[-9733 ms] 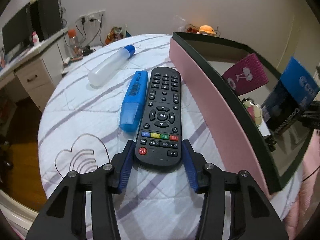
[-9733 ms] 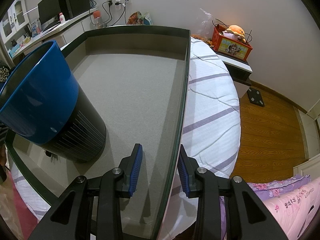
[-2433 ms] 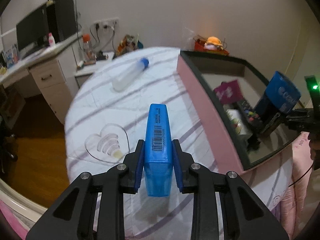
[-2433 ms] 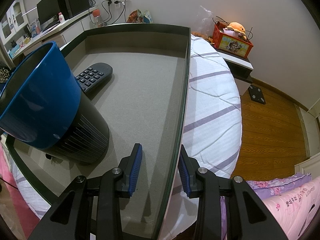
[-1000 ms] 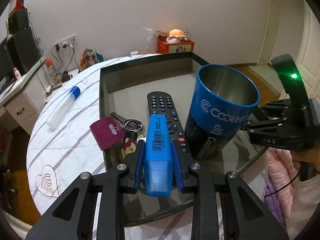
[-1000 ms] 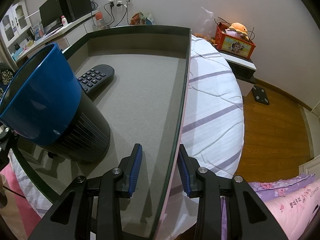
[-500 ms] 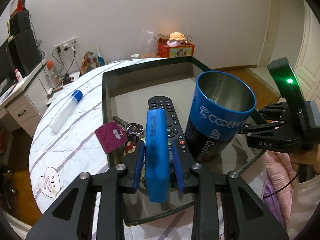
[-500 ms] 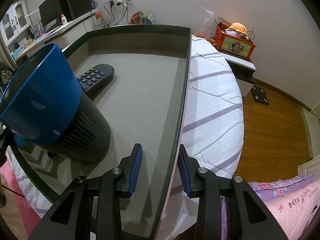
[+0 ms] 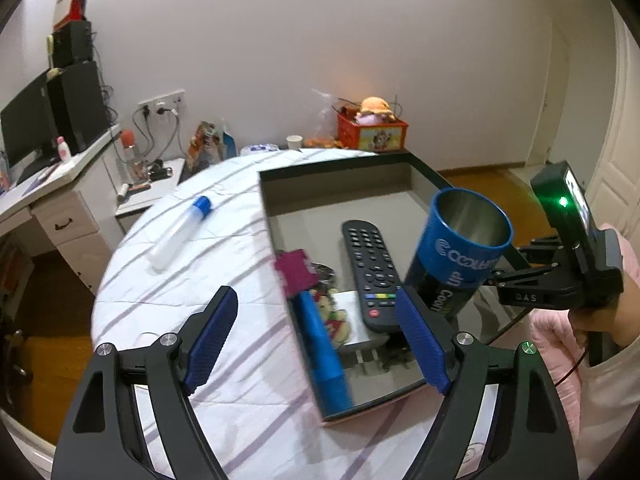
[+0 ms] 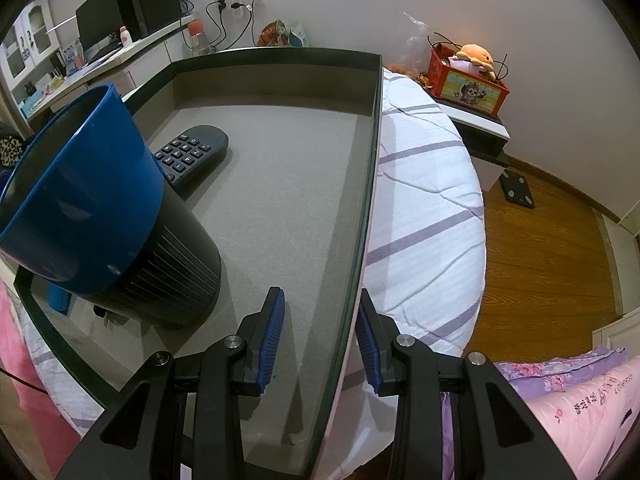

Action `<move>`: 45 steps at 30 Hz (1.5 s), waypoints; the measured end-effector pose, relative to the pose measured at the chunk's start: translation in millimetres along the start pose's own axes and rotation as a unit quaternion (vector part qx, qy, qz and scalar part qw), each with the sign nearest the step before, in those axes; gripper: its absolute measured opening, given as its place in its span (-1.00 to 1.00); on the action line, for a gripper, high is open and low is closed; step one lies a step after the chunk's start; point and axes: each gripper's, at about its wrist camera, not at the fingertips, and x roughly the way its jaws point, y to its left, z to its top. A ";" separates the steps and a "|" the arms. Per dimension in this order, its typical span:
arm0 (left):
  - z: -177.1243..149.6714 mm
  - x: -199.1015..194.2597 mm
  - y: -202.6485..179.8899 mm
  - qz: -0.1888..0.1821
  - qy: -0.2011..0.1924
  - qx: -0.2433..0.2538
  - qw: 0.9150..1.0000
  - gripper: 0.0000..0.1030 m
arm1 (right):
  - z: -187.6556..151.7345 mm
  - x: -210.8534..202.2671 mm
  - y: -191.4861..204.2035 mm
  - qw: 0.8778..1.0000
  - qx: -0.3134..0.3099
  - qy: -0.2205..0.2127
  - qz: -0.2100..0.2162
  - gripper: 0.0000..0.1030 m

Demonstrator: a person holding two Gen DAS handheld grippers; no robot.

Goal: Organize rigid objects
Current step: 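Lower the highlighter into the tray and open the left gripper, then move the left gripper to the clear bottle and grasp it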

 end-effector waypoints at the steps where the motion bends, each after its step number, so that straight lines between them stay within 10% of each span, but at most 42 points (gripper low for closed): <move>1: -0.5 -2.3 3.1 0.002 -0.002 -0.001 1.000 0.64 | 0.3 0.0 0.0 1.000 0.000 0.000 0.000 -0.28; 20: -21.4 12.9 102.6 0.075 0.022 -0.042 0.996 0.70 | -1.8 -1.4 4.6 1.000 -0.001 0.001 -0.008 -0.28; 37: 10.8 127.0 169.0 0.043 0.079 -0.033 0.995 0.71 | -3.6 -4.0 3.8 1.000 0.000 -0.005 -0.010 -0.28; 45: 20.7 167.6 166.3 0.042 0.098 -0.024 0.994 0.13 | -2.3 -3.9 4.4 1.000 -0.001 -0.005 -0.012 -0.28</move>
